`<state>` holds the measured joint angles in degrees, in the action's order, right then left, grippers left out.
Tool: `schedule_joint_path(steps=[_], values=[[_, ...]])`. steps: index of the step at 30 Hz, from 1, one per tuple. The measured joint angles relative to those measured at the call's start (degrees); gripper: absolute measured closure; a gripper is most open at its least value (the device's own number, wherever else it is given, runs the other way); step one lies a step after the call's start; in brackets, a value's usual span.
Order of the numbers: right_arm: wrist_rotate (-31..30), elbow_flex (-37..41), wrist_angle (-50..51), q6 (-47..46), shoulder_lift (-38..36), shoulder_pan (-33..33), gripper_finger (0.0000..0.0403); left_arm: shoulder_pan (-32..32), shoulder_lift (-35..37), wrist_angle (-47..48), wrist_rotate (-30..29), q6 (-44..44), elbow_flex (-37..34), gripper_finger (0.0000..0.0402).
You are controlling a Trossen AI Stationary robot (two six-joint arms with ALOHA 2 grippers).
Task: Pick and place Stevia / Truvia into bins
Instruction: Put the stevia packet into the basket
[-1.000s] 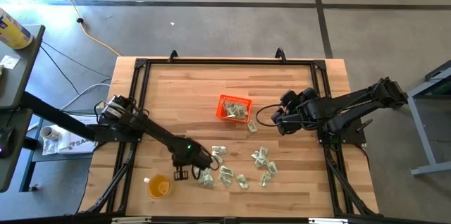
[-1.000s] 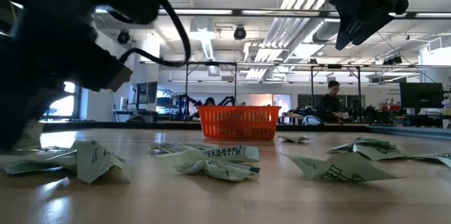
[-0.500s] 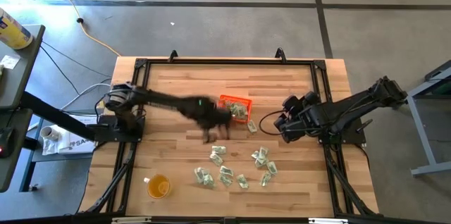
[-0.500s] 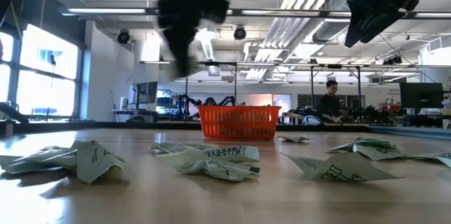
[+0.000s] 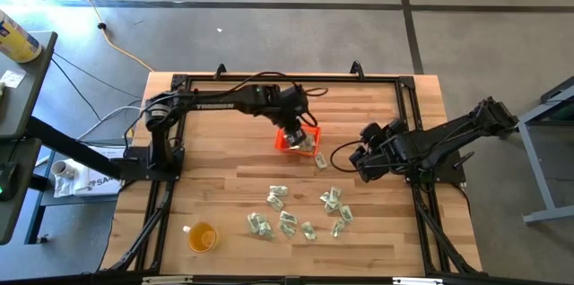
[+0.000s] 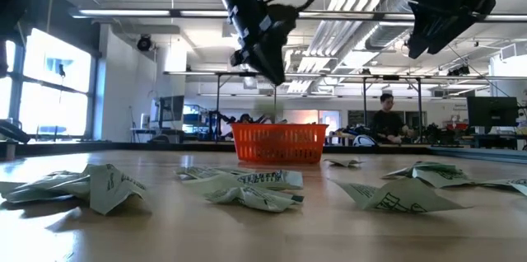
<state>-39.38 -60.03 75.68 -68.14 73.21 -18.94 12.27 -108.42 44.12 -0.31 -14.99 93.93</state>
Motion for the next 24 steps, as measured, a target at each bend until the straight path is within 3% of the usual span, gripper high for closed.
schedule_joint_path(steps=[4, 7, 9, 11, 18, 21, 24], values=[[0.3, 0.0, 0.1, 0.4, 0.0, 0.0, 0.0102, 1.0, -0.1, 2.0, 0.6, -4.4, 0.0, 0.0228], [0.9, 0.0, -1.1, 1.9, 0.0, 0.0, 0.0102, -0.1, 1.6, 4.7, 5.3, -4.7, -0.1, 0.0187], [2.2, 0.6, -5.6, 5.3, 0.1, 0.0, 0.0102, -2.1, 3.8, 6.6, 6.9, -4.5, 0.0, 0.0168], [4.2, 2.4, -12.0, 9.3, 0.2, 0.0, 0.0102, -5.0, 5.6, 9.7, 4.8, -4.4, 0.0, 0.0156], [10.8, 13.6, -37.3, 6.6, 4.6, 1.9, 0.0102, -15.9, 8.6, 22.3, -10.7, -7.7, 0.0, 0.0154], [8.7, 14.1, -44.1, 9.5, 8.3, 2.1, 0.0105, -17.4, 8.6, 27.1, -13.8, -14.1, 0.0, 0.0165], [5.9, 12.7, -47.9, 19.1, 13.1, 2.1, 0.0116, -17.8, 8.6, 30.1, -15.6, -18.9, -0.7, 0.0178]])
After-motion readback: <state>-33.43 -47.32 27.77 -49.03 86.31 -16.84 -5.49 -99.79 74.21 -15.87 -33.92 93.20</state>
